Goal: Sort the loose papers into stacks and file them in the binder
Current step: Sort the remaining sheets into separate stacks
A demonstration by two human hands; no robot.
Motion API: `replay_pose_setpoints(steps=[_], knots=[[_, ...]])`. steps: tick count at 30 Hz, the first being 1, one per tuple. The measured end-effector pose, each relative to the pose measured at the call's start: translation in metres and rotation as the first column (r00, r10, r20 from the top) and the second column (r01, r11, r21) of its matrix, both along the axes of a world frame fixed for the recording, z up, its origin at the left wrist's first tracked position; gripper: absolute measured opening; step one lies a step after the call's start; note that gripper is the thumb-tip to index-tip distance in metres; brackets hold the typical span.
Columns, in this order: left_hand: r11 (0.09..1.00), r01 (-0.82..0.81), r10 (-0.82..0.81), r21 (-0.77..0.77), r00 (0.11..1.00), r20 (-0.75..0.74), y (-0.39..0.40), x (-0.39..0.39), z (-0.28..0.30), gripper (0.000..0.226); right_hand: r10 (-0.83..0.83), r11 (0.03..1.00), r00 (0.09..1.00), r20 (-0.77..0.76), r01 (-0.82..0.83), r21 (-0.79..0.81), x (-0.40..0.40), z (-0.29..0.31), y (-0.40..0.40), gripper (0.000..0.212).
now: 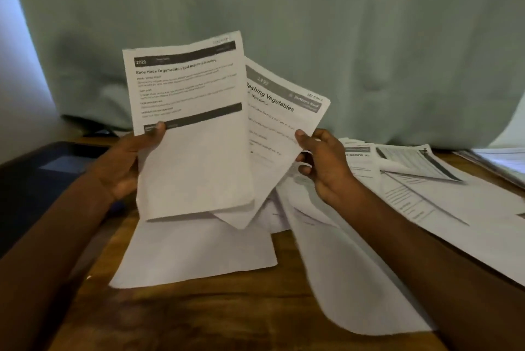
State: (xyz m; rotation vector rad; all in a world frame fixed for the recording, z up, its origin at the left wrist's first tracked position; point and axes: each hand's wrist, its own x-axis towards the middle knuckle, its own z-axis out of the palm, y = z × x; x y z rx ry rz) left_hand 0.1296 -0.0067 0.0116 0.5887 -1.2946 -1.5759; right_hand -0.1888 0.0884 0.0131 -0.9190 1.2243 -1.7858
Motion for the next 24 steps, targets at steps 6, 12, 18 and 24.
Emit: replay_pose_setpoints(steps=[6,12,18,24], knots=[[0.995,-0.068,0.075,-0.077,0.992,0.100,-0.001,0.002,0.004,0.072,0.053,0.993,0.981,-0.185,-0.071,-0.089,0.006,-0.001,0.002,0.021],[0.935,-0.269,0.298,-0.231,0.950,0.099,-0.005,0.003,0.001,0.045,0.147,0.971,0.954,-0.263,-0.189,-0.143,0.016,-0.003,0.006,0.024],[0.908,-0.270,0.341,-0.321,0.921,0.189,0.001,-0.010,0.001,0.044,0.256,0.952,0.923,-0.287,-0.293,-0.092,0.016,-0.002,0.007,0.025],[0.908,-0.328,0.382,-0.262,0.904,0.192,0.007,-0.022,-0.005,0.027,-0.343,0.892,0.465,-0.816,0.433,-0.128,-0.042,-0.007,-0.007,0.025]])
